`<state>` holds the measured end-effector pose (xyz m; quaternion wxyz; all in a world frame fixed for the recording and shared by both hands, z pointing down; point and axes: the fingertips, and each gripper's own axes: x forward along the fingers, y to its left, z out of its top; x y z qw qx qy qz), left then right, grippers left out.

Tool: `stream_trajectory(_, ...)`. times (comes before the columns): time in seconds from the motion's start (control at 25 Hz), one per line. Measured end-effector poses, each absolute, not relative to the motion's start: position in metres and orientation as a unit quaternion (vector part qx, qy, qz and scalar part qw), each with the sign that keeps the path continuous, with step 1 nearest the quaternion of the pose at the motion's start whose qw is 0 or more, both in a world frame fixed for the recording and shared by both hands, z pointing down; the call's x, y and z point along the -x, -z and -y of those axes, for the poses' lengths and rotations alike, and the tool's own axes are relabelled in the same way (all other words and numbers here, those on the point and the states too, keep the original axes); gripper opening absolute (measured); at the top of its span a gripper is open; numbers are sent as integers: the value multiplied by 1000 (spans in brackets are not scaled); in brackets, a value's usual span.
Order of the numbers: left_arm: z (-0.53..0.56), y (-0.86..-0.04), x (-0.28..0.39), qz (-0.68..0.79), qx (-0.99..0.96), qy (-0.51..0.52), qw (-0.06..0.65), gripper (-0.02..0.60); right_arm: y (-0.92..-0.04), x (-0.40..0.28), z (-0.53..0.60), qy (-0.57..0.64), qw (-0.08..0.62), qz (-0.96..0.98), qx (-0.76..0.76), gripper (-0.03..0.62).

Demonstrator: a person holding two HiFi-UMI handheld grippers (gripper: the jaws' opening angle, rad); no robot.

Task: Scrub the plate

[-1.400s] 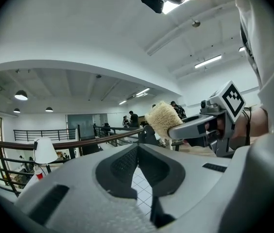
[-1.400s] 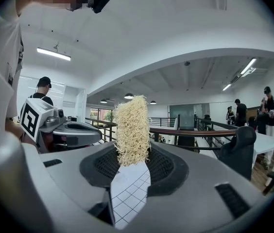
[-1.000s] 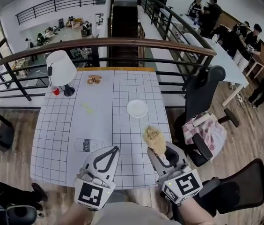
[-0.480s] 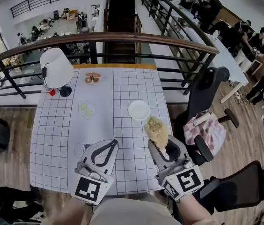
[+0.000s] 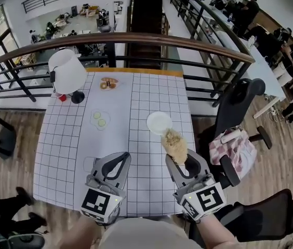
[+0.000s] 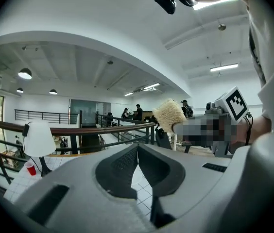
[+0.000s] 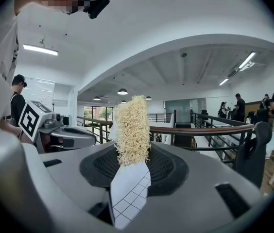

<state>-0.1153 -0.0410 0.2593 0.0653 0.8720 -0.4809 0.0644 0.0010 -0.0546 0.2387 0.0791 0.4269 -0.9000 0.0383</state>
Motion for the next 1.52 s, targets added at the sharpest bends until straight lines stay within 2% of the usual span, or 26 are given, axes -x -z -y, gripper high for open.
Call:
stream_trajectory(0.36,84,-302,89,432,-892,-63,119,17,-288,-27,97,-74,95,887,-445,141)
stream_trajectory(0.68,150,-350,68,403,-899,-85,147,104,-338,-27,163,-112,106,883,-443,141)
stream_trajectory(0.92,216,-434,60,389,-891,-157,174,110,-413,-23,227,-138,149,874,-441,141)
stream_trajectory(1.08,243,-495,57,372,-880,-173,241,137,-474,-19,255,-160,186,864,-439,141)
stream_trajectory(1.52,294,-591,49,348,-820,-115,440,138,-589,-40,310,-182,268,814,-483,141)
